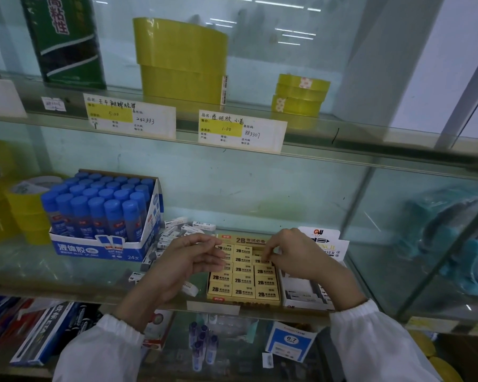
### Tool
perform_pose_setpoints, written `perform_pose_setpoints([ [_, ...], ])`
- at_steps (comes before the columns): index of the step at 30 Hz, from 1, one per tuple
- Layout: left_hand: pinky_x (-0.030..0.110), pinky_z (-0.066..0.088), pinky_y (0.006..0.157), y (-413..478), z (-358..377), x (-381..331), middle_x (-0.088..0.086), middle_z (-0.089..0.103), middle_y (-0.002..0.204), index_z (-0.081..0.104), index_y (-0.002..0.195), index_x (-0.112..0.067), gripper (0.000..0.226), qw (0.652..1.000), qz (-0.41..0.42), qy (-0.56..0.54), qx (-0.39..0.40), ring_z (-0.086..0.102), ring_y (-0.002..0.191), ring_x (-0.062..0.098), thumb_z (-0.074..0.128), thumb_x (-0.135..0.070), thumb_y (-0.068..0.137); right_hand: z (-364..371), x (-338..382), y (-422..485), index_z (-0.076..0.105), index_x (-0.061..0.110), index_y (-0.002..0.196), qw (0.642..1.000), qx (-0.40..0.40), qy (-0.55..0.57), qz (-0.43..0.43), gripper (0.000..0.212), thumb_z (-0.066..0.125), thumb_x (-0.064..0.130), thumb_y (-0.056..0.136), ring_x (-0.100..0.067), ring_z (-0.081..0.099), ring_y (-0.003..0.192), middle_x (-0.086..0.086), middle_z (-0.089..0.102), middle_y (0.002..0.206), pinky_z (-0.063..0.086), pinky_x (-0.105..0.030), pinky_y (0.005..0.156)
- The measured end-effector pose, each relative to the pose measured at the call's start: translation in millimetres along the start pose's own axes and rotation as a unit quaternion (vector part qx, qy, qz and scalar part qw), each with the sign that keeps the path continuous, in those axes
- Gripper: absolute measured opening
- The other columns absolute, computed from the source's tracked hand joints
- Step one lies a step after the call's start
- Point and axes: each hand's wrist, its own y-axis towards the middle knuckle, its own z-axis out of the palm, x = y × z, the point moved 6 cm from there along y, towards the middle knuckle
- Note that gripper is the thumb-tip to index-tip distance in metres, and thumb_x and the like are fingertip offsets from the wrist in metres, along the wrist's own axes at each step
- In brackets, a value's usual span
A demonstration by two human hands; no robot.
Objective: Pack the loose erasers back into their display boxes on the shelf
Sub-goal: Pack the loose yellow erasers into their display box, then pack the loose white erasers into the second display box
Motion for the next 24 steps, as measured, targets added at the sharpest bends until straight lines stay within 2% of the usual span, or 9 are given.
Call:
perform_pose_setpoints([
  [2,0.033,0.062,0.07,0,-1,1,0.027,0.073,0.096,0.069,0.108,0.006,0.021,1.0,-0.002,-0.001,-0.003,0.073,0.083,0.033,0.059,-0.008,0.095,1,3,1,0.078,0.02,0.095,1.0,-0.01,0.012,-0.001,0.026,0.057,0.007,0.087,-0.01,0.065,0.071,0.002,0.076,0.099,0.055,-0.025,0.069],
  [5,0.033,0.062,0.07,1,-1,0,0.027,0.073,0.096,0.068,0.108,0.006,0.021,1.0,-0.004,-0.004,-0.006,0.073,0.082,0.033,0.059,-0.007,0.095,8,10,0,0.073,0.021,0.111,0.998,-0.034,0.045,-0.028,0.026,0.058,0.013,0.091,-0.013,0.068,0.092,0.004,0.075,0.104,0.057,-0.034,0.083],
  [13,0.034,0.062,0.07,3,-2,0,0.026,0.072,0.095,0.07,0.107,0.006,0.021,1.0,-0.001,-0.017,-0.002,0.073,0.083,0.033,0.06,-0.008,0.094,12,9,8,0.077,0.018,0.093,0.999,-0.028,0.013,-0.008,0.027,0.055,0.006,0.087,-0.015,0.067,0.085,0.002,0.075,0.095,0.058,-0.037,0.078],
  [18,0.031,0.06,0.063,5,-7,-18,0.022,0.073,0.092,0.068,0.109,0.007,0.02,0.999,0.038,-0.002,-0.012,0.073,0.076,0.028,0.056,-0.004,0.096,4,34,13,0.075,0.021,0.103,0.998,-0.054,-0.004,-0.039,0.022,0.057,0.017,0.09,-0.015,0.064,0.098,0.005,0.072,0.107,0.055,-0.036,0.083],
  [20,0.028,0.054,0.056,0,-18,-35,0.016,0.075,0.089,0.07,0.105,-0.001,0.017,0.993,0.074,0.089,-0.039,0.069,0.071,0.023,0.056,-0.005,0.097,5,48,18,0.074,0.022,0.104,0.998,-0.026,0.003,-0.062,0.022,0.06,0.018,0.088,-0.014,0.064,0.099,0.005,0.072,0.107,0.055,-0.037,0.084],
  [21,0.026,0.051,0.053,-4,-28,-43,0.011,0.076,0.087,0.071,0.102,-0.006,0.015,0.979,0.094,0.17,-0.059,0.067,0.068,0.02,0.057,-0.007,0.097,6,54,23,0.073,0.022,0.107,0.997,-0.007,0.001,-0.071,0.023,0.062,0.018,0.087,-0.015,0.064,0.099,0.005,0.072,0.107,0.055,-0.037,0.085],
  [22,0.026,0.05,0.052,-9,-38,-52,0.006,0.076,0.083,0.071,0.099,-0.012,0.012,0.952,0.115,0.271,-0.08,0.065,0.065,0.015,0.06,-0.009,0.097,7,59,28,0.072,0.022,0.11,0.997,0.01,-0.005,-0.077,0.025,0.064,0.019,0.086,-0.016,0.063,0.099,0.005,0.071,0.106,0.054,-0.038,0.085],
  [23,0.026,0.052,0.055,-14,-48,-59,0.002,0.074,0.079,0.071,0.096,-0.018,0.01,0.909,0.132,0.383,-0.096,0.065,0.065,0.01,0.063,-0.012,0.095,7,64,34,0.069,0.021,0.114,0.996,0.023,-0.011,-0.081,0.029,0.066,0.02,0.086,-0.017,0.063,0.099,0.004,0.071,0.106,0.054,-0.038,0.084],
  [24,0.028,0.056,0.062,-19,-55,-64,-0.004,0.072,0.078,0.069,0.094,-0.022,0.008,0.852,0.134,0.496,-0.102,0.066,0.069,0.007,0.066,-0.015,0.094,7,70,42,0.067,0.02,0.119,0.996,0.029,-0.014,-0.086,0.034,0.067,0.021,0.085,-0.017,0.062,0.099,0.003,0.07,0.106,0.053,-0.038,0.084],
])
